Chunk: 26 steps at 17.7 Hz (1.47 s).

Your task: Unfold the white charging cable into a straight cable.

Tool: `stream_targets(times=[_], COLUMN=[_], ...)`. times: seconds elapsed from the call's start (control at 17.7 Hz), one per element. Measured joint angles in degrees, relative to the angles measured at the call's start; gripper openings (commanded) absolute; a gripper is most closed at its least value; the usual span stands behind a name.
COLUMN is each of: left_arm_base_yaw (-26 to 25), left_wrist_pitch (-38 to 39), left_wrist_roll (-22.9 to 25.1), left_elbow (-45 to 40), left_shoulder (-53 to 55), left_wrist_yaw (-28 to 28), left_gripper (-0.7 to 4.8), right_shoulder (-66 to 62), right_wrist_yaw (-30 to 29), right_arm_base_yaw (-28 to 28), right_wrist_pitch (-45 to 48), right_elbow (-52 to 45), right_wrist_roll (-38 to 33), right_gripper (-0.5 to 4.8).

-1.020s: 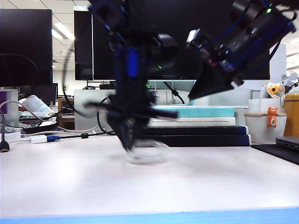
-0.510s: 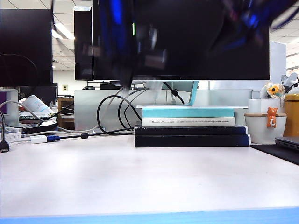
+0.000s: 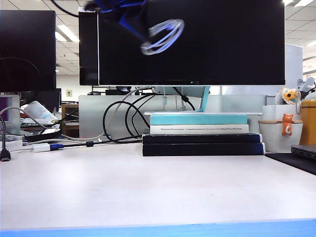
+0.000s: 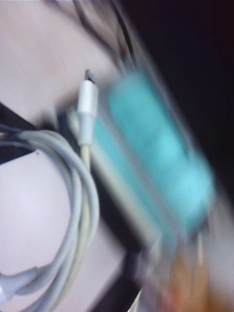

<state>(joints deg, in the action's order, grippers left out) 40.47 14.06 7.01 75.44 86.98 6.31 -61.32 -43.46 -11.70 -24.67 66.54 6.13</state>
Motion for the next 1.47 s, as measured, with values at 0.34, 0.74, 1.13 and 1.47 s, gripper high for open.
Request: stream_targets(times=[0.34,0.74,1.13,1.47], left_arm_base_yaw=[0.0,-8.5,-6.7,-2.1], left_wrist_pitch=[-3.4,-10.5,-14.5,-19.8], left_wrist_roll=[9.1,8.3,9.9,8.4], left_elbow=[-6.7,-8.7,-8.9,-9.0], left_shoulder=[-4.9,-7.1,-6.8,-4.1], left_wrist_yaw=[-18.0,-52.8,-55.3,-54.0], left_gripper=[-0.06,-0.06,-0.06,-0.06], right_shoulder=[0.8,0.8,0.0,-0.6], right_wrist_yaw=[-1.3,-16.0,-28.7,-32.2], right_arm_base_yaw=[-0.1,-0.2,-0.5,-0.5], right_wrist_pitch=[-7.2,-7.8,-7.8,-7.4], right_elbow=[-0.3,-0.3,-0.3,-0.3], right_wrist_roll=[0.2,-0.3,-1.4,-1.8], right_gripper=[0.0,0.31,0.65,0.63])
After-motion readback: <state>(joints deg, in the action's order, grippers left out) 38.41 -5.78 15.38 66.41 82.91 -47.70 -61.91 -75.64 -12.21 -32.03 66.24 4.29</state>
